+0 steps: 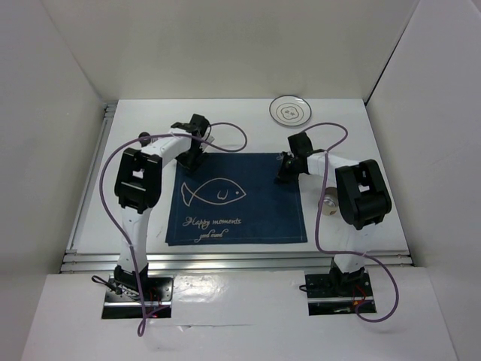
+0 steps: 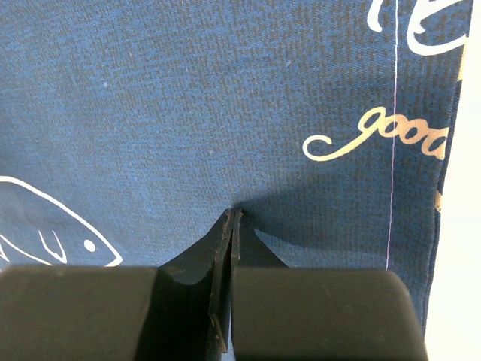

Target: Set the dinner table for one person

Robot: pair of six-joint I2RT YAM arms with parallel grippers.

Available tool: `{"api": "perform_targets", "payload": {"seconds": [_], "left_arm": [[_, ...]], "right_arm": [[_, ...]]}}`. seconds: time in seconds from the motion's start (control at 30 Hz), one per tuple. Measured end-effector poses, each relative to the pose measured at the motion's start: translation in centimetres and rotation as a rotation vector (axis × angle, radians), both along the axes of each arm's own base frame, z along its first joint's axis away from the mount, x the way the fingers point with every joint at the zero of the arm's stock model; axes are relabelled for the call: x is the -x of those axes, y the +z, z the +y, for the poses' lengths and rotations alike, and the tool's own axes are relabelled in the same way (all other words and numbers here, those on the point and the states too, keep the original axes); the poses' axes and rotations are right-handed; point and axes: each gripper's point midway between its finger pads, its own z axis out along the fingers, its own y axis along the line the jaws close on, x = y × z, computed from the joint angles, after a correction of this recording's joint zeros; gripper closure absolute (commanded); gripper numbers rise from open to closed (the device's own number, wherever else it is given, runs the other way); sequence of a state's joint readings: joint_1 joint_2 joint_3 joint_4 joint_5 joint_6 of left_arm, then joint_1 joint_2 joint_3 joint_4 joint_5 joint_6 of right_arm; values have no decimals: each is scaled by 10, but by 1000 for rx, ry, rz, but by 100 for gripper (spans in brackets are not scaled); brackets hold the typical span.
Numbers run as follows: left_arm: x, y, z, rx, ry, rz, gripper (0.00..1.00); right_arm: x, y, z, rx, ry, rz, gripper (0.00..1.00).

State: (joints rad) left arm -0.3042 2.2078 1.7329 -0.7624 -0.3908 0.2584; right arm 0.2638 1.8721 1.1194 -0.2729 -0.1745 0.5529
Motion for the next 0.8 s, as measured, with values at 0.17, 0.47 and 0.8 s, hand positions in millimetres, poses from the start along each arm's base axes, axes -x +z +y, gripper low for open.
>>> {"api": "perform_targets", "payload": {"seconds": [0.17, 0.47, 0.8], "left_arm": [[-7, 1, -1, -3, 5, 0, 17], [-8, 1, -2, 5, 23, -5, 17], [-7, 0, -4, 18, 28, -2, 17]], "right_arm": [[-1, 0, -1, 3, -7, -1, 100], [-18, 11, -13, 17, -38, -39, 100], [-40, 4, -25, 53, -50, -48, 100]]}}
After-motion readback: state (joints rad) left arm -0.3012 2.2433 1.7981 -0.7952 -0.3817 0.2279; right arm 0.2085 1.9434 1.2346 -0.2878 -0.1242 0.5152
